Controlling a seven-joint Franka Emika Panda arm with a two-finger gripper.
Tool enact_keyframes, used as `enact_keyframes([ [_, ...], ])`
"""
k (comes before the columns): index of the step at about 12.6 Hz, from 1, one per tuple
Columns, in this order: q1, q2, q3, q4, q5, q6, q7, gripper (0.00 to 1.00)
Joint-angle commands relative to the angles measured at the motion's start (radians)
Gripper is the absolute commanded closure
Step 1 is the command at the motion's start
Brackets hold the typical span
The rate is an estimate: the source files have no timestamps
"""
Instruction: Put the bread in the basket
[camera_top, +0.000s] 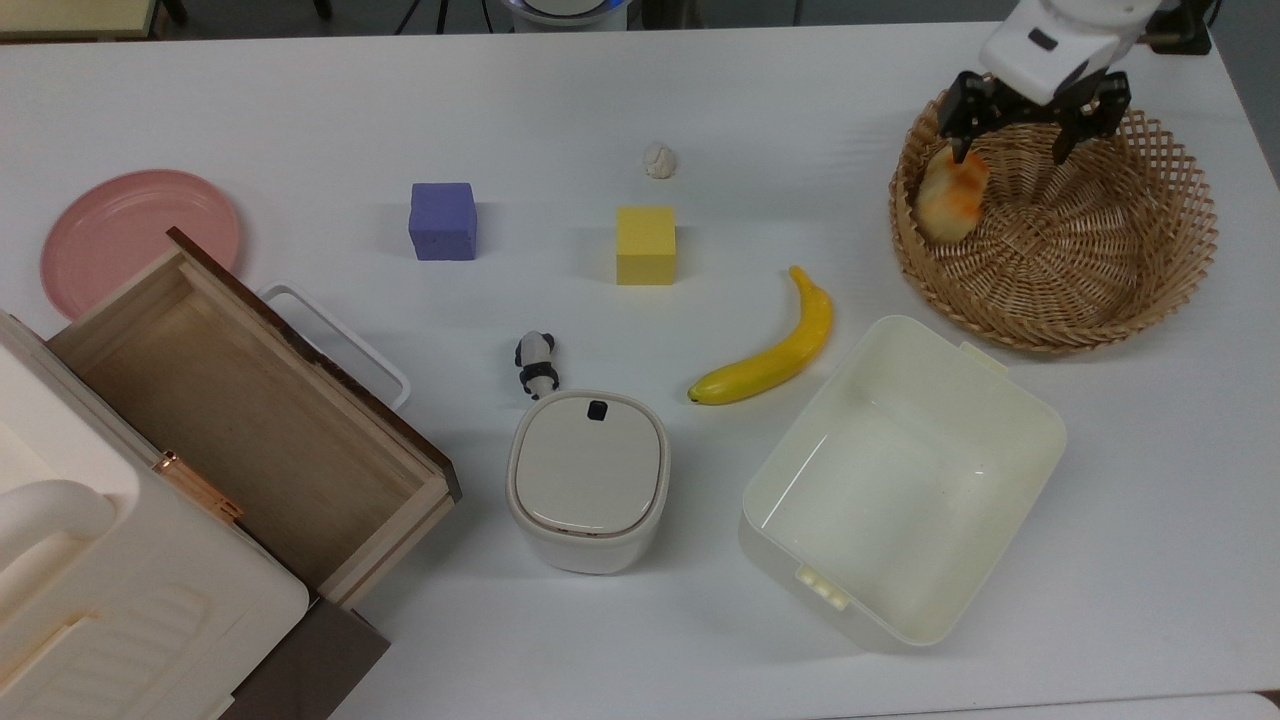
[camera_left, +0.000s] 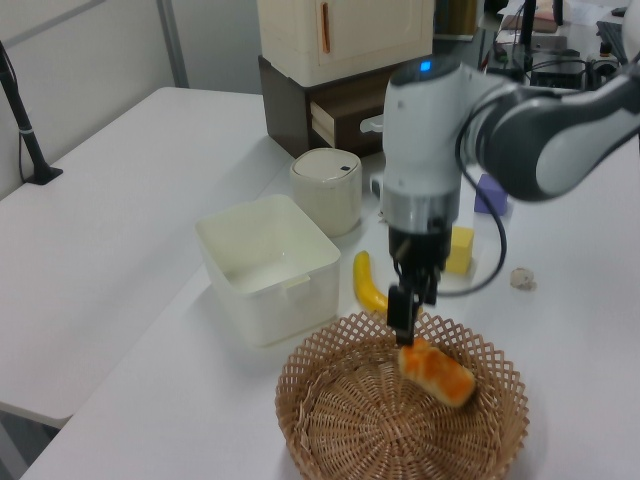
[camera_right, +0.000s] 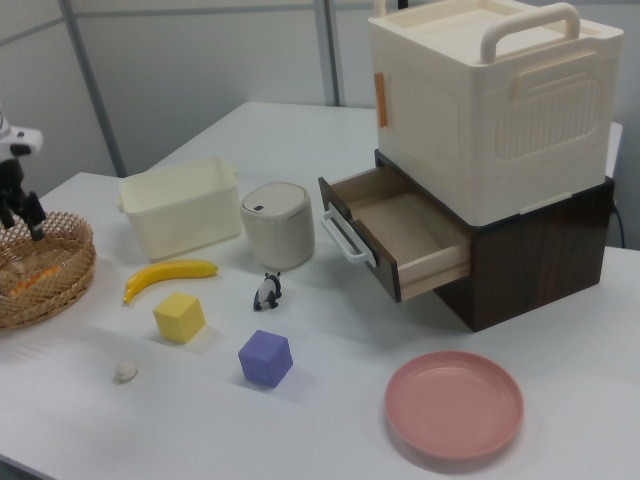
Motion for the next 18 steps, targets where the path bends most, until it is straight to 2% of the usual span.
enact_keyframes([
  [1, -0.172, -0.158, 0.063, -0.013, -0.034, -0.233, -0.133, 0.00],
  [3, -0.255, -0.230, 0.059, -0.013, -0.033, -0.345, -0.271, 0.00],
  [5, -0.385, -0.284, 0.054, -0.013, -0.027, -0.414, -0.398, 0.00],
  [6, -0.428, -0.296, 0.043, -0.013, -0.025, -0.439, -0.479, 0.00],
  [7, -0.448, -0.300, 0.007, -0.013, -0.025, -0.462, -0.535, 0.00],
  [9, -0.452, -0.298, -0.138, -0.025, -0.014, -0.444, -0.624, 0.00],
  [11, -0.478, -0.298, -0.216, -0.071, -0.007, -0.354, -0.731, 0.00],
  [13, -0.496, -0.287, -0.253, -0.068, -0.002, -0.315, -0.781, 0.00],
  [14, -0.499, -0.287, -0.254, -0.044, -0.005, -0.327, -0.766, 0.00],
  [18, -0.512, -0.300, -0.248, -0.046, -0.011, -0.338, -0.703, 0.00],
])
